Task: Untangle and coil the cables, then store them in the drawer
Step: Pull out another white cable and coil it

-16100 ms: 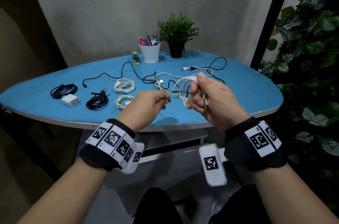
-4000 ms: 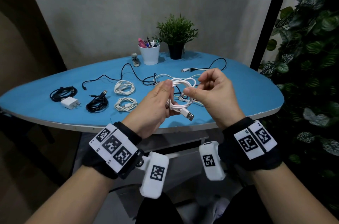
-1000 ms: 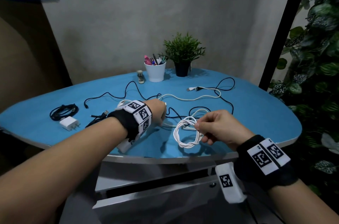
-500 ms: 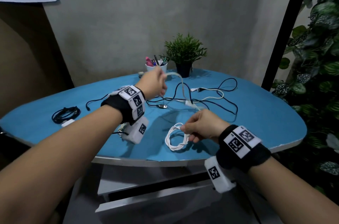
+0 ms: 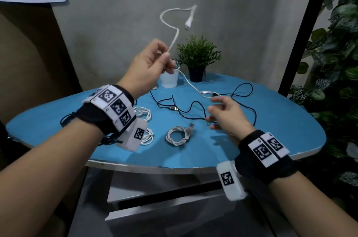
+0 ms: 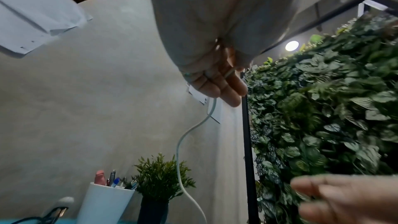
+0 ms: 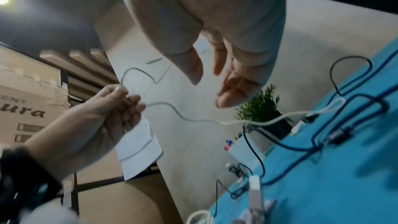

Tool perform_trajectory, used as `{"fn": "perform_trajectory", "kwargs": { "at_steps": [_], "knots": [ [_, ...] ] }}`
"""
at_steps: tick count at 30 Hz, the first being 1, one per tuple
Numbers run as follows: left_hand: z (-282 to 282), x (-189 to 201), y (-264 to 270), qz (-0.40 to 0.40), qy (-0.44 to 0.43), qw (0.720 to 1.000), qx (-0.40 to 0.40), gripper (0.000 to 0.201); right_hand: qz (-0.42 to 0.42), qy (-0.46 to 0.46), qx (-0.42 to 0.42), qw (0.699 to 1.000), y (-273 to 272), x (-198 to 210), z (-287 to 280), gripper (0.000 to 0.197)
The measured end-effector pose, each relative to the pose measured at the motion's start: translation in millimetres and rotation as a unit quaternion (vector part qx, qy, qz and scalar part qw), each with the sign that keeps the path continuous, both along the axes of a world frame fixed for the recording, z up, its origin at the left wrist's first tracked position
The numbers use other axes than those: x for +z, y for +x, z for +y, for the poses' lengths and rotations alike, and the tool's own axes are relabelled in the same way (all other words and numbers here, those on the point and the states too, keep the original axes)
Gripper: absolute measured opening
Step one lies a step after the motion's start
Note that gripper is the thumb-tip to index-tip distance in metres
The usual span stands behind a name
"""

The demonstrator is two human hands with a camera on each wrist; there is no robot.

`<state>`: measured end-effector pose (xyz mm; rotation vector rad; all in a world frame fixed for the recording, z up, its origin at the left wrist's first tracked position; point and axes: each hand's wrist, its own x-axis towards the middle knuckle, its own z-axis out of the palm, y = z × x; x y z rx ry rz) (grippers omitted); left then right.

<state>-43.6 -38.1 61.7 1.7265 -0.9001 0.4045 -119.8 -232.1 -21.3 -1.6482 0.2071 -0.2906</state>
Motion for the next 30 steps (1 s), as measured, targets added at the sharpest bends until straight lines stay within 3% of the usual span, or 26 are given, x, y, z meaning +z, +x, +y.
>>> {"fn": "perform_trajectory", "kwargs": {
  "at_steps": [3,8,11,14,16,17,19,22,25,30],
  "knots": [
    [2.7,-17.4,-17.3,-0.006,0.047,0.999,-0.006,0.019,-0.104,0.027,-0.044,0.993,-12.6,11.1,-9.6,0.042],
    [0.1,-45.3,-52.0,-0.004,0.124,0.992,0.003,0.021,-0.184,-0.002,-0.008,0.983,-35.0,14.2,-9.8,0.077],
    [4.0,-52.6,-64.5,-0.012,0.156,0.987,0.046,0.017,-0.188,0.038,0.006,0.981,-47.0,11.4,-11.6,0.067],
    [11.2,-56.8,-67.0,0.004,0.219,0.970,0.109,0.008,-0.153,0.211,0.050,0.964,-59.5,15.0,-19.6,0.043],
    [14.3,-63.9,-65.2,0.005,0.297,0.944,0.146,0.010,-0.128,0.308,0.089,0.938,-68.6,19.2,-24.0,0.019],
    [15.0,-67.8,-63.9,0.004,0.329,0.930,0.162,0.012,-0.116,0.329,0.105,0.931,-72.2,20.1,-24.7,0.018],
    [16.0,-75.3,-61.3,0.009,0.359,0.913,0.193,0.015,-0.088,0.303,0.120,0.941,-76.6,18.6,-23.5,0.029],
    [17.4,-83.2,-58.8,0.027,0.374,0.898,0.228,0.012,-0.061,0.249,0.094,0.962,-79.0,11.9,-19.2,0.024],
    [19.3,-89.5,-59.6,0.037,0.421,0.884,0.199,0.008,-0.064,0.298,0.030,0.952,-74.9,7.4,-25.0,0.026],
    [21.1,-95.0,-74.5,0.047,0.477,0.873,0.090,0.005,-0.125,0.409,0.000,0.904,-73.8,10.3,-33.6,0.023]
  ]
}}
